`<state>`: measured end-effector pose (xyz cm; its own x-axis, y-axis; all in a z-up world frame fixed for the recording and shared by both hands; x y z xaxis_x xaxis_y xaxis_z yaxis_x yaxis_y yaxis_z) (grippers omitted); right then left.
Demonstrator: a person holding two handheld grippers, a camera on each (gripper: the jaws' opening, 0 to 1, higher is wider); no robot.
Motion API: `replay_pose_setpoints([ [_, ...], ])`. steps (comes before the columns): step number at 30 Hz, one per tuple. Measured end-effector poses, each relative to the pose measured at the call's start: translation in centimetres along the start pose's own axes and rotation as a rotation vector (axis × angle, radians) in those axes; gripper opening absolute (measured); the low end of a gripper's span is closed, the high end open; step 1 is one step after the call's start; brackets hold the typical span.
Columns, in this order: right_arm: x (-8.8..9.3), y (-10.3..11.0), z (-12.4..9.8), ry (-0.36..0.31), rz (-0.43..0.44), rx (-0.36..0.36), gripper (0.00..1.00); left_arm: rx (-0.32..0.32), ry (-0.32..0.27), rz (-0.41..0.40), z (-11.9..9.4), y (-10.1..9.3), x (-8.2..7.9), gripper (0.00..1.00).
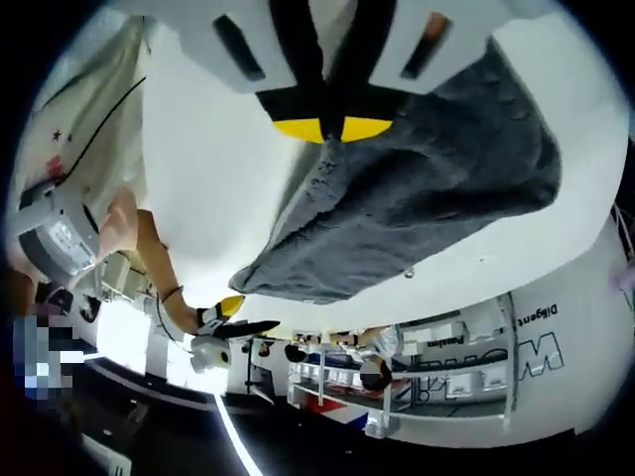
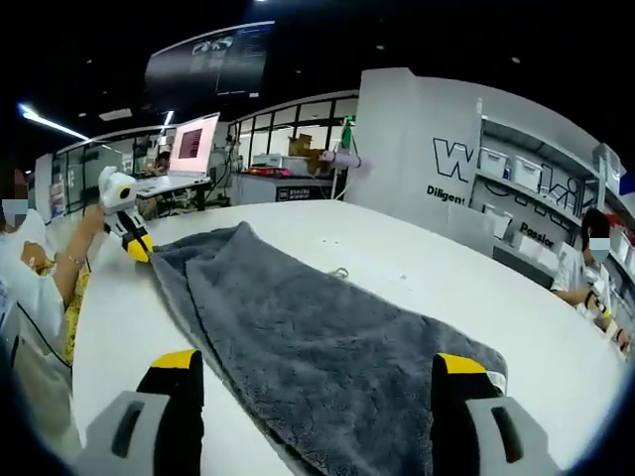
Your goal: Fold the towel on the table until its edges align and the towel forms a compact rectangular stack.
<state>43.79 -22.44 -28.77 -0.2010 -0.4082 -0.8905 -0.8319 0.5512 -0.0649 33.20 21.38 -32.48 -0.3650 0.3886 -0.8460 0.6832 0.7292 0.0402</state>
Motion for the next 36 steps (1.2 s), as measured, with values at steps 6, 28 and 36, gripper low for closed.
replay_pose_setpoints([
  [6,0.0,-0.1,0.0,0.002,0.001,0.000,1.00,-0.008,0.111,0.018,-1.1,0.2,2.0,0.05],
  [28,0.3,0.2,0.3,0.024,-0.005,-0.013,1.00,-0.075,0.170,0.063,-2.8,1.3,4.4,0.23],
  [36,0.4,0.2,0.4,0.030,-0.002,-0.014,1.00,-0.103,-0.038,0.018,-3.6,1.6,1.5,0.44],
])
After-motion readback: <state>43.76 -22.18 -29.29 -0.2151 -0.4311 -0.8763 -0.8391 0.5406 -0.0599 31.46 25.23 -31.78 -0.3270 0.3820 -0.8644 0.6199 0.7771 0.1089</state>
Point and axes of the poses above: the point that each gripper's makers call its tool centre point, and the gripper's own axes: z roughly forward along the fingers, y roughly to its left, x roughly out of its underside, the point moved 9 cm from there along -z, roughly backward along the fingers, and after that the axes turned 7 degrees about -x, right-handed, at the moved point
